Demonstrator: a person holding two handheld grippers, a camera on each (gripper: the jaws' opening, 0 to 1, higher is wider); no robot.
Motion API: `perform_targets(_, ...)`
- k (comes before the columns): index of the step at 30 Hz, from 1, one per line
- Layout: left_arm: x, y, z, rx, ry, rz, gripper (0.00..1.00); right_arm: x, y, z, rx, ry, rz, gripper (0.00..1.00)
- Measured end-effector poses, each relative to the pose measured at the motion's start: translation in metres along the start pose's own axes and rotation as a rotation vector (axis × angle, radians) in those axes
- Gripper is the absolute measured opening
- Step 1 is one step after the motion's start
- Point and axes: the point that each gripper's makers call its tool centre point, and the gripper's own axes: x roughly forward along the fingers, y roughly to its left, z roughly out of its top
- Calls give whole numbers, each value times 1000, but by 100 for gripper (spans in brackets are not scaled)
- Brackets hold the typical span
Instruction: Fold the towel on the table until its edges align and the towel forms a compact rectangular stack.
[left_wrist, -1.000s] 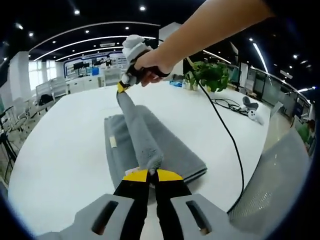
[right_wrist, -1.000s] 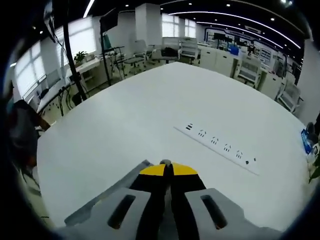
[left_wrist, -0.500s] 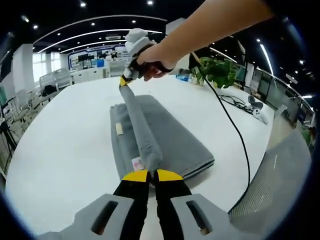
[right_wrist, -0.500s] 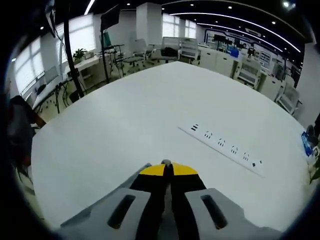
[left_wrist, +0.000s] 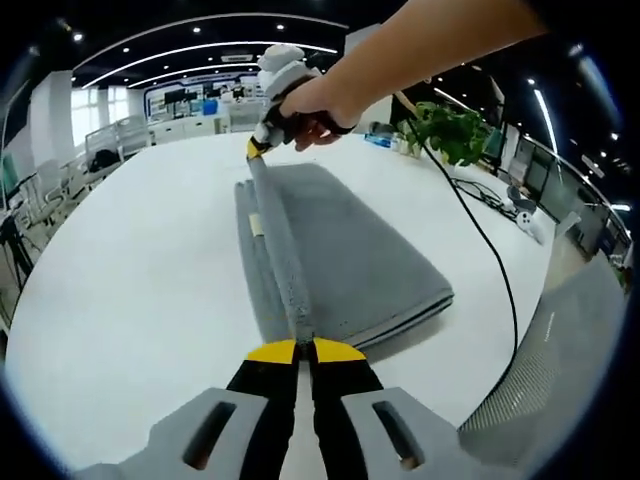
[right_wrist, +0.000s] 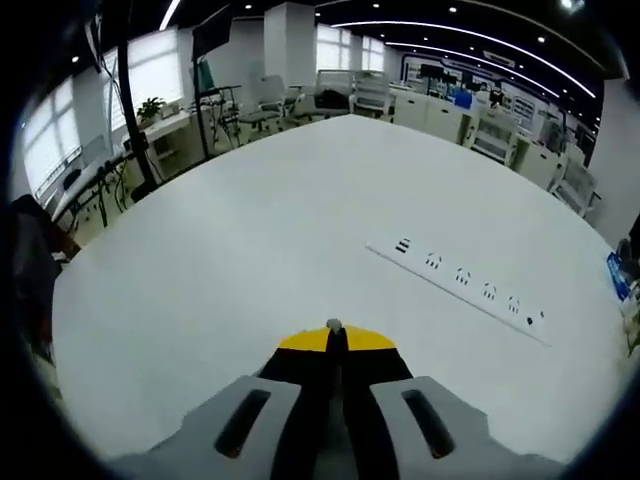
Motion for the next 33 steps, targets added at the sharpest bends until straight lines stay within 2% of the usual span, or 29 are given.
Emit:
perform_targets(10,-1,6,-5,-3,11,9,6,12,3,-3,9,7,2,1)
perform_targets(19,-2,8,-1,-12,-5,9,7,21,7,-5,21,7,7,2)
perform_targets(33,-6,10,-4,-46,-6,13,8,32,12,-12,14,5,15,3)
